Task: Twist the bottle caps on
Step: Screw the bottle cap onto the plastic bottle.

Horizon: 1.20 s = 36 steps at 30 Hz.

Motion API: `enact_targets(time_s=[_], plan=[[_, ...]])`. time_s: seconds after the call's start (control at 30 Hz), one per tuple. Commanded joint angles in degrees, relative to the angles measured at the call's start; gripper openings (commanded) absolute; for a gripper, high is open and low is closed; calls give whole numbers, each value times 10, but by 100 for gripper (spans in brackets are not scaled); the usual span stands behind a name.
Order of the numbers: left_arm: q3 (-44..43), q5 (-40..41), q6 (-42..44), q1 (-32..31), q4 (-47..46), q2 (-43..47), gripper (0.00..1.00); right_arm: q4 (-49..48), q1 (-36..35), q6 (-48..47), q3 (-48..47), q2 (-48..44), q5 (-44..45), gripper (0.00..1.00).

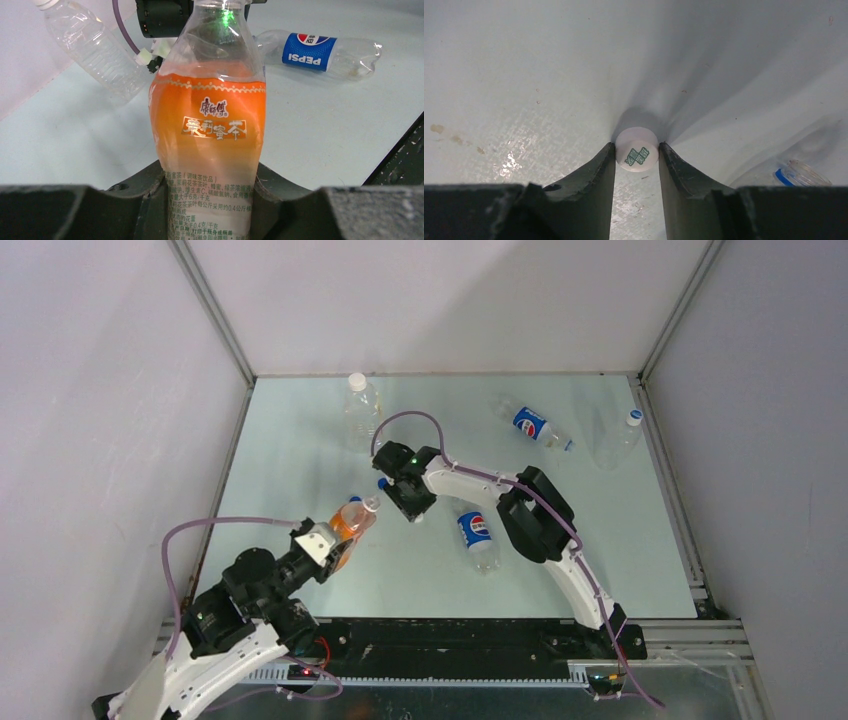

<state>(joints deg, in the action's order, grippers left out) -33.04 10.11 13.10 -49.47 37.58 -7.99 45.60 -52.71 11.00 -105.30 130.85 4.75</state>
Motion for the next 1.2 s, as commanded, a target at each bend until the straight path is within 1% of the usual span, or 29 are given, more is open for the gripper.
enact_targets(time_s=[0.0, 0.1, 0.17, 0.23, 0.37, 0.53, 0.57, 0.73, 0.8, 0.9, 0.97, 1.0, 1.07, 1.17], plan=[[-18, -18, 8, 3, -14, -14, 4, -4, 2, 4, -10, 3, 11, 34], [-16, -27, 6, 3, -20, -22, 2, -23, 1, 4, 22, -23, 2, 19], [-14, -35, 4, 3, -28, -32, 0, -37, 1, 3, 48, -53, -5, 12], [-11, -46, 3, 3, -37, -40, 0, -50, 3, 0, 78, -89, -10, 9], [-4, -68, 6, 3, -55, -61, 0, -81, 8, -16, 148, -202, -36, 5], [5, -95, 15, 3, -94, -83, 0, -117, 24, -52, 249, -329, -106, 4], [6, -107, 20, 3, -100, -90, 0, -119, 26, -57, 258, -365, -122, 4], [4, -169, 29, 13, -139, -140, 0, -125, 49, -97, 316, -479, -184, 4], [3, -202, 31, 25, -154, -162, 0, -127, 66, -106, 333, -522, -233, 4], [-2, -270, 33, 48, -180, -196, 0, -126, 96, -125, 355, -587, -288, 4], [-8, -319, 29, 84, -192, -223, 0, -120, 119, -141, 362, -620, -331, 4], [-16, -340, 28, 93, -193, -244, 0, -113, 132, -146, 362, -638, -357, 5], [-32, -415, 32, 120, -190, -276, 0, -100, 146, -166, 363, -664, -385, 5], [-64, -464, 47, 140, -172, -313, 0, -86, 152, -227, 366, -694, -421, 7]])
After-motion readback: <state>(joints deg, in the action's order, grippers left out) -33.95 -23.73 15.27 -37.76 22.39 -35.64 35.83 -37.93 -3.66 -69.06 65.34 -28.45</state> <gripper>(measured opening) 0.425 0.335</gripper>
